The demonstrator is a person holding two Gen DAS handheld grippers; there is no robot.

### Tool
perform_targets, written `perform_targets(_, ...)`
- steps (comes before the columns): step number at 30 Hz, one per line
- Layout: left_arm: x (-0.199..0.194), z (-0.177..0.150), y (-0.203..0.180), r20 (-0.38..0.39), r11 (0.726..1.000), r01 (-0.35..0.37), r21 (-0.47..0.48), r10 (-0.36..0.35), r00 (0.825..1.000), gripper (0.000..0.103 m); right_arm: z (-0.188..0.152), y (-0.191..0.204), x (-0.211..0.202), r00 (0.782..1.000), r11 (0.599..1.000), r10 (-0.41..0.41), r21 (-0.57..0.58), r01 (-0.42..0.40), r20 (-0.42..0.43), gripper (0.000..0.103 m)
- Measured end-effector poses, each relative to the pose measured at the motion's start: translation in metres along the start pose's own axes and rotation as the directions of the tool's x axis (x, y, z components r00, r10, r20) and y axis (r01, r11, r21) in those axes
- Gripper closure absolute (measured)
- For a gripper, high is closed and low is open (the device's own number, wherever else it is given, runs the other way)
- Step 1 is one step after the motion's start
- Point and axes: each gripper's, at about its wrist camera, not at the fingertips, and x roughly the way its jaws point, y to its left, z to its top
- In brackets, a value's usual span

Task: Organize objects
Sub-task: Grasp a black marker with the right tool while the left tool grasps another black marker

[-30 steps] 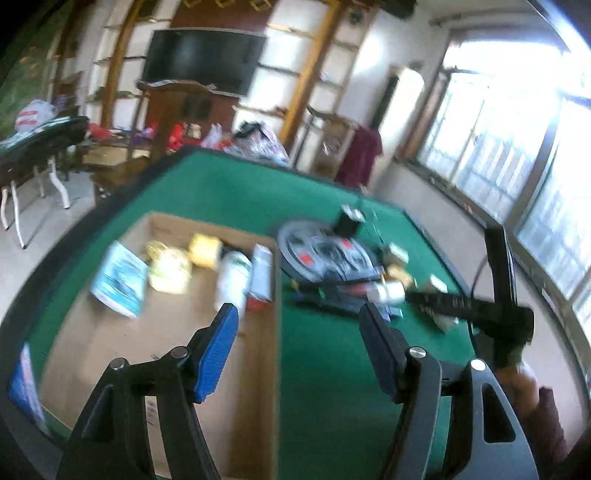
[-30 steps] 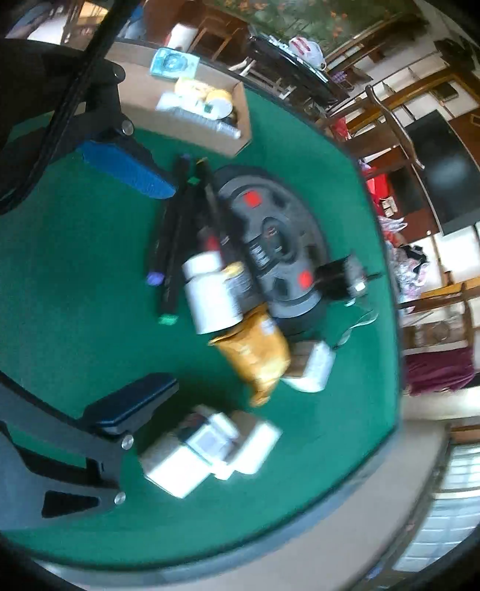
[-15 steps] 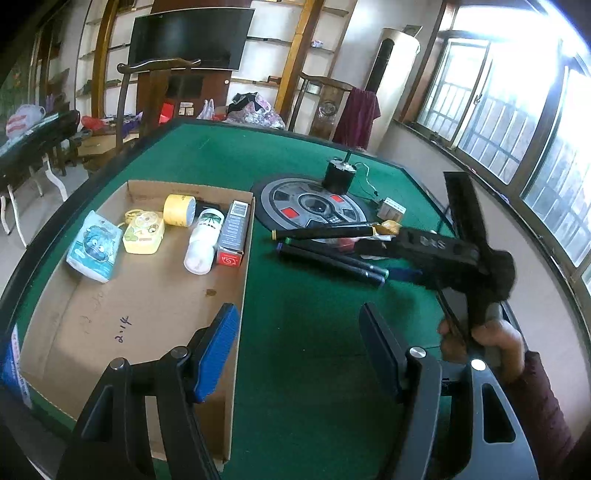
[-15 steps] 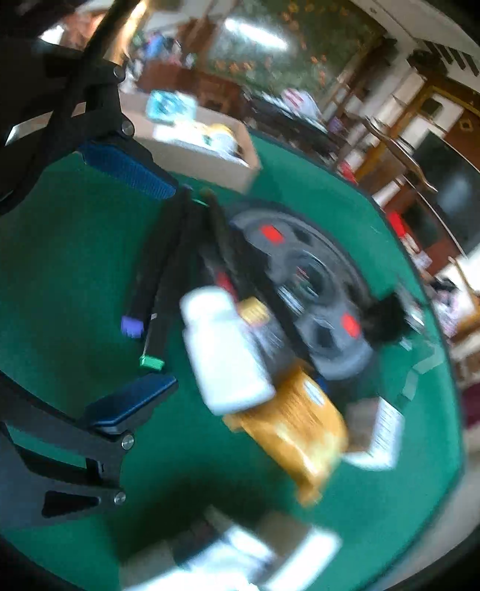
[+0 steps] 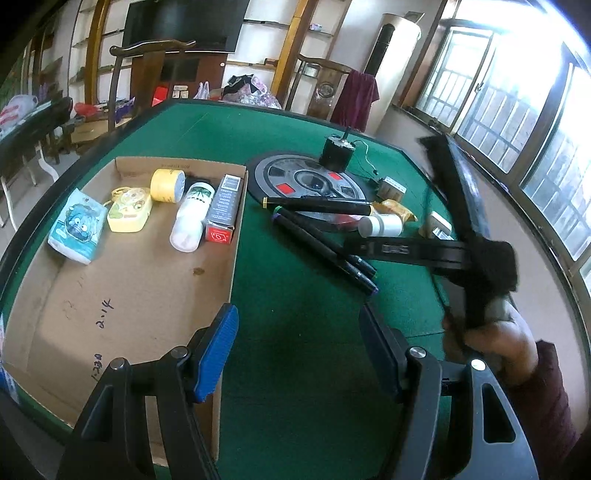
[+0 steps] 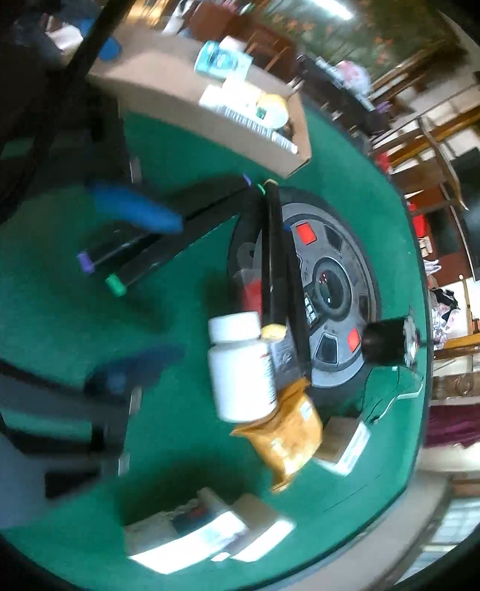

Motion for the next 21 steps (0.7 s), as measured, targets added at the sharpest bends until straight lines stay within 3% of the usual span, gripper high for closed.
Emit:
perform_targets(7, 0.002, 0.000, -0.001, -0.003, 1.000, -0.005, 0.018, 0.005, 1.000, 0.041, 0.020, 0.034, 0.012, 0.995, 0.991, -0.101, -0.089, 0.101, 0.000, 0.063)
perform_targets(12, 0.006, -0.001, -0.002, -0.024, 1.000, -0.001, 0.014, 0.001, 1.000, 0.041, 0.026, 0.044, 0.024, 0.992, 0.986, -0.115, -0.130, 0.108, -0.045, 0.063)
perform_targets(14, 0.006, 0.000, -0.002, -0.023, 1.000, 0.000, 0.015, 0.001, 1.000, 0.041, 0.022, 0.045, 0.029, 0.988, 0.976, -0.147, -0.165, 0.139, -0.038, 0.072)
perform_targets(17, 0.007, 0.001, -0.004, -0.025, 1.000, -0.008, 0.022, 0.009, 1.000, 0.041, 0.017, 0.026, 0.023, 0.992, 0.989, -0.122, -0.084, 0.119, -0.035, 0.084)
perform_targets(21, 0.016, 0.004, -0.013, -0.054, 0.999, 0.010, 0.030, -0.009, 0.999, 0.041, 0.004, -0.016, 0.009, 0.995, 0.994, -0.095, 0.045, 0.096, -0.009, 0.088)
